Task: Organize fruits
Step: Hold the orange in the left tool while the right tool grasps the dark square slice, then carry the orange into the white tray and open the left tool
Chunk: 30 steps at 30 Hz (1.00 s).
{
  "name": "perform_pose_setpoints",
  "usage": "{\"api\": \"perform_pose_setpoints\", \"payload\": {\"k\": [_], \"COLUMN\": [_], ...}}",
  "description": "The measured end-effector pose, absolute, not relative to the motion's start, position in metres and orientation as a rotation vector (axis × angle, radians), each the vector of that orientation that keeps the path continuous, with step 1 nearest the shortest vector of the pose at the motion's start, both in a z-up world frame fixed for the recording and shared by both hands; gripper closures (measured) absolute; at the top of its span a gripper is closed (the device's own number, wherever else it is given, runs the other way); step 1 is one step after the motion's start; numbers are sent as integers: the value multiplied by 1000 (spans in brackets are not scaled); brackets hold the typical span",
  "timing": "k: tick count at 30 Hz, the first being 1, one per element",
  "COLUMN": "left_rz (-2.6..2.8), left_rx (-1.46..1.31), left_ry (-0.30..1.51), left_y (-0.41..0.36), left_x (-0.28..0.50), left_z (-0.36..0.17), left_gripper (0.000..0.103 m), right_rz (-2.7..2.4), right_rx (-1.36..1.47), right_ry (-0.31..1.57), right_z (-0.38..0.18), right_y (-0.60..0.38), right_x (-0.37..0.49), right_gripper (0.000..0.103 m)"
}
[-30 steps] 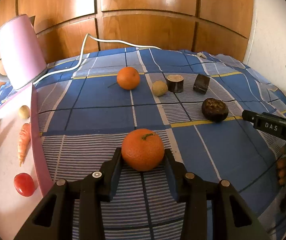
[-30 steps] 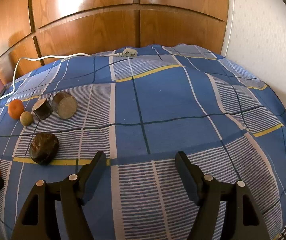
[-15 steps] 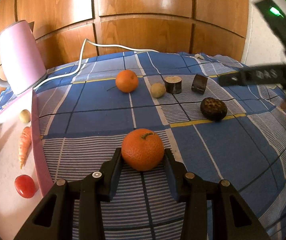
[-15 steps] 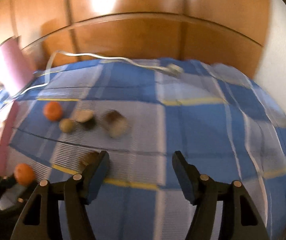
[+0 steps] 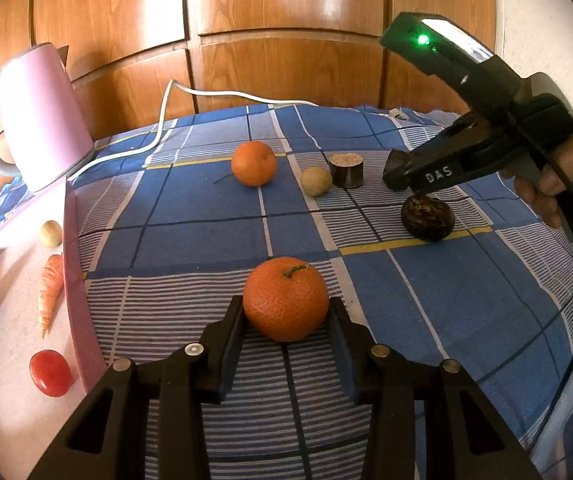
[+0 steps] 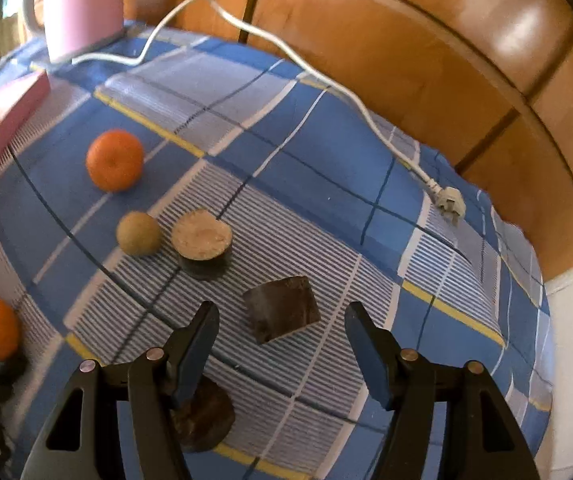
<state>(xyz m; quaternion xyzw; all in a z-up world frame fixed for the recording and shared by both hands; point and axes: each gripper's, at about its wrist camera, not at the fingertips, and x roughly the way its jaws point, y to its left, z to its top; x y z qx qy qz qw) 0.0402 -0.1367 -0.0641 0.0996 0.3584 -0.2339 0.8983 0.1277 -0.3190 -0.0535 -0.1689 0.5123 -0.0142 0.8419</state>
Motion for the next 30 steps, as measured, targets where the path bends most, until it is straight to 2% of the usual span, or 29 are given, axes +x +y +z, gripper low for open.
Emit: {"api": "perform_pose_setpoints", "payload": {"k": [1, 7, 13, 18, 24, 30], "left_rz": [-484, -480, -485, -494, -534, -429], "left_rx": [207, 210, 193, 143, -14, -251], "left_ry": [741, 742, 788, 834, 838, 827], "left_y": [-137, -137, -136, -131, -109, -45], "left_x": [40, 40, 46, 40, 36, 65], "left_z": [-64, -64, -59, -50, -16, 20], "left_gripper": [61, 61, 64, 64, 64, 64], "right_rz": [-20, -18, -176, -165, -133, -124], "right_rx": [-368, -404, -255, -195, -217, -194], "right_ry": [1092, 1002, 981, 954, 927, 886], "right_z": [-55, -32, -22, -10, -3, 7], "right_y": [-320, -332, -385, -389, -378, -377], "right_x": [129, 107, 106, 108, 108, 107], "right_gripper": [64, 64, 64, 64, 64, 64]}}
